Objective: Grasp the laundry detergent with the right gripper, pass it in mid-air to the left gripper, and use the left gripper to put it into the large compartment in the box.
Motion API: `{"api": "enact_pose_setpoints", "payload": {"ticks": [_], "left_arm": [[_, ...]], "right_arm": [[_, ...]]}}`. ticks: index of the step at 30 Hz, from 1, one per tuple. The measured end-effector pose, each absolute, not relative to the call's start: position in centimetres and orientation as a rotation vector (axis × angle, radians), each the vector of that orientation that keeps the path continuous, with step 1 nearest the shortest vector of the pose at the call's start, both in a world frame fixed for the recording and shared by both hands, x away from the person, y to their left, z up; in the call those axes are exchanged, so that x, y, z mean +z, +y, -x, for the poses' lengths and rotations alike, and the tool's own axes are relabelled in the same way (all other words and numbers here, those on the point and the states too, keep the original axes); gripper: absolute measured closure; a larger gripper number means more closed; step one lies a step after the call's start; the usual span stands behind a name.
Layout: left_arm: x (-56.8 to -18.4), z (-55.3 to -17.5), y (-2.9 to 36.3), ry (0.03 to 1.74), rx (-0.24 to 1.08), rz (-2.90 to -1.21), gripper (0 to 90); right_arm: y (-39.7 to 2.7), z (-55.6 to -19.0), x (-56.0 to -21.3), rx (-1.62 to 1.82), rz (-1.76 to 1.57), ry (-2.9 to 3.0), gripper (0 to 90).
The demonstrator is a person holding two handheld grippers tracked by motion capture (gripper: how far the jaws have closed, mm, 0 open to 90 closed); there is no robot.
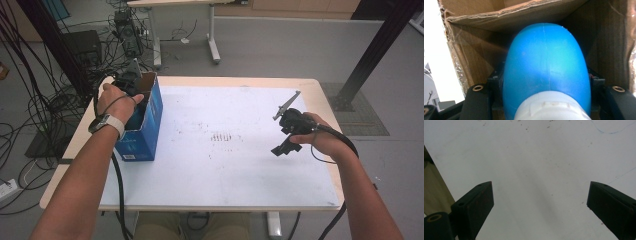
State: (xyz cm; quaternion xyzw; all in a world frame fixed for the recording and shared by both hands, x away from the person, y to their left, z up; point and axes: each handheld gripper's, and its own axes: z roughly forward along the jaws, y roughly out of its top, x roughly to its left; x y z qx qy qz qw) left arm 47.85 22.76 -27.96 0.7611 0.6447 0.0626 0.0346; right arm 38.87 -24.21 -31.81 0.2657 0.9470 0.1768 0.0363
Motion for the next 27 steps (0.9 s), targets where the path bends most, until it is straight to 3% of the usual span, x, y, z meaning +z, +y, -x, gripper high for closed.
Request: {"api": "enact_pose_setpoints", "payload": {"ticks": [27], "left_arm": [[-27.96, -47.69, 22.83, 1.980, 0.194, -2.341, 37.5]], "right_arm": [[-23.99, -38.85, -31.68, 0.543, -0.813, 2.907, 7.0]]}}
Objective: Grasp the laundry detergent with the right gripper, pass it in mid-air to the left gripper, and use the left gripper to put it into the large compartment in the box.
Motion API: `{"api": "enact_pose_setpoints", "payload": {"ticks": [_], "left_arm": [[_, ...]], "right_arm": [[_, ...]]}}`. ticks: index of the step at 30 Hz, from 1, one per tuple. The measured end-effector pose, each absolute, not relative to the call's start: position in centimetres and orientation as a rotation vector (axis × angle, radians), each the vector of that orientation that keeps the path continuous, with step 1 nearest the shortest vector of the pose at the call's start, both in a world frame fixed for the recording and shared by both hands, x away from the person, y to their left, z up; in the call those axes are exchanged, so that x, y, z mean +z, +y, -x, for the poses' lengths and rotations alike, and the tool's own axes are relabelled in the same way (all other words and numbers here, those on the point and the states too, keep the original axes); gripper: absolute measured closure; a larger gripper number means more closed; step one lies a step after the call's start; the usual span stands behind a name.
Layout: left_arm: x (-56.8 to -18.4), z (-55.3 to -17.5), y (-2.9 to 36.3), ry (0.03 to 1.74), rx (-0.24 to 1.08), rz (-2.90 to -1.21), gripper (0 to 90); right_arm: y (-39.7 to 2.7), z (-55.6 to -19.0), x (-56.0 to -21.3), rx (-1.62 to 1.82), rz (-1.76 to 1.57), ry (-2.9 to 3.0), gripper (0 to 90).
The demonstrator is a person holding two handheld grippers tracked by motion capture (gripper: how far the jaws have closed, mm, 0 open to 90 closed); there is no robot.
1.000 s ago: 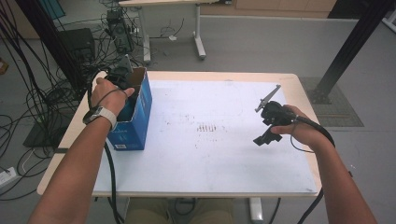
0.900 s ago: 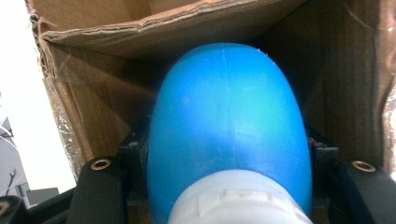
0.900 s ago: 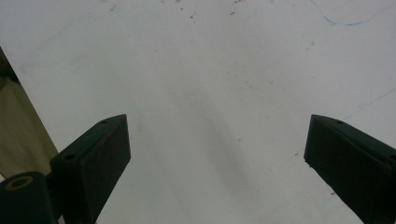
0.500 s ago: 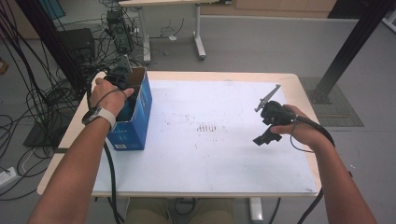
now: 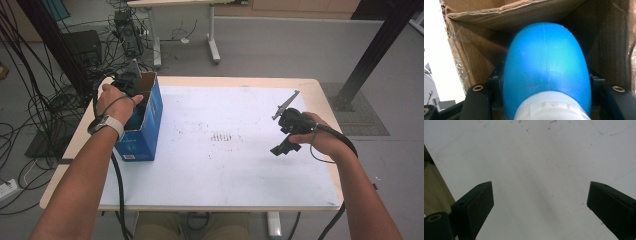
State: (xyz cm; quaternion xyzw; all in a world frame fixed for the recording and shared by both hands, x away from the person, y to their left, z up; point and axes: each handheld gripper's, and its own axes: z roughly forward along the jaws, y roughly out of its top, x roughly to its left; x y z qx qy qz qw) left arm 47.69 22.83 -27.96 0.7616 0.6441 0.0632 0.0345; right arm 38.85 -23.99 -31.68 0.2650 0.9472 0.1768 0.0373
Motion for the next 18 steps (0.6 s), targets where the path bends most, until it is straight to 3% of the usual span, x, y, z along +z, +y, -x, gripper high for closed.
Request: {"api": "enact_pose_setpoints", "payload": {"ticks": [18], "left_arm": [[-28.00, -47.69, 22.82, 1.978, 0.200, -2.342, 37.5]], "right_arm": [[-23.92, -38.84, -31.72, 0.538, -0.807, 2.909, 7.0]]}}
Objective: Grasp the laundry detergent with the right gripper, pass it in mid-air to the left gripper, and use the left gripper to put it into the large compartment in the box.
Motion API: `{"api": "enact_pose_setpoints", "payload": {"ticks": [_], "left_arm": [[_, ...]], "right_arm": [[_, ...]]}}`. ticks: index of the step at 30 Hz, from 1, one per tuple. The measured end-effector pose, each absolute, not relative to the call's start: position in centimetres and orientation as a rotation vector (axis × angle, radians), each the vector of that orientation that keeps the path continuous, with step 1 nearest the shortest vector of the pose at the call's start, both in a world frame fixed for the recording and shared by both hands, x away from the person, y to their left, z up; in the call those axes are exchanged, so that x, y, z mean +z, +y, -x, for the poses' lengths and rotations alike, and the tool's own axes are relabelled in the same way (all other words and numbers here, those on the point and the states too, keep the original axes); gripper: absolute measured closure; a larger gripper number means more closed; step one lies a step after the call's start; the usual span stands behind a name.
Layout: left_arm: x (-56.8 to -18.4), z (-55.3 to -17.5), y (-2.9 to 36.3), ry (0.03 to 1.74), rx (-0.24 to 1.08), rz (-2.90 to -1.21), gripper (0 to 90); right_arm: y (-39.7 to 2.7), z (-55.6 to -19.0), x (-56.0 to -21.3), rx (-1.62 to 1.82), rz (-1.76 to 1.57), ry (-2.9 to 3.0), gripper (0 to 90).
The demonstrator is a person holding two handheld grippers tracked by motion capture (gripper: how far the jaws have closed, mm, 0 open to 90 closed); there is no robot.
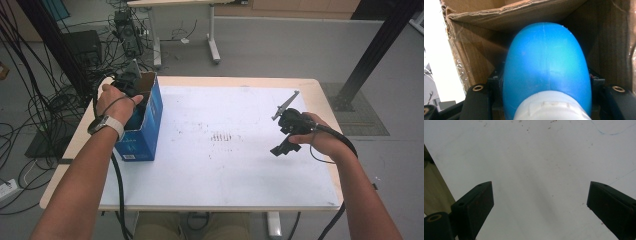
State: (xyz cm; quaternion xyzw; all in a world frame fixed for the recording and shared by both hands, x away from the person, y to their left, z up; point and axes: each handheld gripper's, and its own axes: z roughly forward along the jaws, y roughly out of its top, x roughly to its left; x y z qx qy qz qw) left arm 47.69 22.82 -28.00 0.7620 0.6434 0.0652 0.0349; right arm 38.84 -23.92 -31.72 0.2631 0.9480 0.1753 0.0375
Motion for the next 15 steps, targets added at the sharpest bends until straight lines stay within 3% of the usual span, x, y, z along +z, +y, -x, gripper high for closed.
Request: {"api": "enact_pose_setpoints", "payload": {"ticks": [15], "left_arm": [[-28.02, -47.67, 22.91, 1.975, 0.202, -2.337, 37.5]], "right_arm": [[-23.79, -38.87, -31.74, 0.536, -0.812, 2.909, 7.0]]}}
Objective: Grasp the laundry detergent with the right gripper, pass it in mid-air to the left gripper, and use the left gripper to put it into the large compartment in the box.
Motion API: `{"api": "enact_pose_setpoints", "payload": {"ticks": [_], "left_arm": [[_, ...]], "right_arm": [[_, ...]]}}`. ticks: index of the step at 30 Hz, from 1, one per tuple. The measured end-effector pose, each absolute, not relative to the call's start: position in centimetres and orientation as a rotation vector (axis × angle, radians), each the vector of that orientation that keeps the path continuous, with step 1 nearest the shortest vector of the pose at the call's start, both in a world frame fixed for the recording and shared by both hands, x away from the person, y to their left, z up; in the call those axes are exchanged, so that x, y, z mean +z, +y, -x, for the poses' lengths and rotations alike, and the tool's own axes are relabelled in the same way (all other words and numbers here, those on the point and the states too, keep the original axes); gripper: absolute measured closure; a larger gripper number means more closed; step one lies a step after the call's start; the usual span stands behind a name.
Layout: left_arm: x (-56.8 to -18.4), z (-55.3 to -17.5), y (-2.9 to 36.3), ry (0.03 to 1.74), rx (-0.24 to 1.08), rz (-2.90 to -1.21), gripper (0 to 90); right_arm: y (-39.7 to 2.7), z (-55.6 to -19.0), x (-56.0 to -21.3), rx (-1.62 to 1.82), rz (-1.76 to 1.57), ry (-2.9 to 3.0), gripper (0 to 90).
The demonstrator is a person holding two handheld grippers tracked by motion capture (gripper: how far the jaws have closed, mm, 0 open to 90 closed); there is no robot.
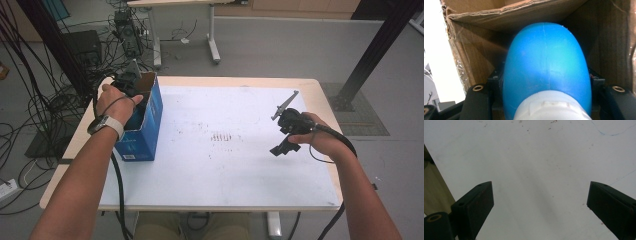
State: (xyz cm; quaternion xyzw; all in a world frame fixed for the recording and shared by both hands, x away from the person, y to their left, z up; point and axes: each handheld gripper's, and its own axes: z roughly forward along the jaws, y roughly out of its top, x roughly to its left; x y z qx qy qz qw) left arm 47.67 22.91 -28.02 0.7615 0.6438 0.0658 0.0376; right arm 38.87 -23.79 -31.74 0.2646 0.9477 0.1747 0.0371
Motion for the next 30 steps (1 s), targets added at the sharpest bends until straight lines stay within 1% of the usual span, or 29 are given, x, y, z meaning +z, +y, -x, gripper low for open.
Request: {"api": "enact_pose_setpoints", "payload": {"ticks": [30], "left_arm": [[-28.02, -47.58, 22.83, 1.976, 0.205, -2.337, 37.5]], "right_arm": [[-23.80, -38.82, -31.72, 0.537, -0.809, 2.909, 7.0]]}}
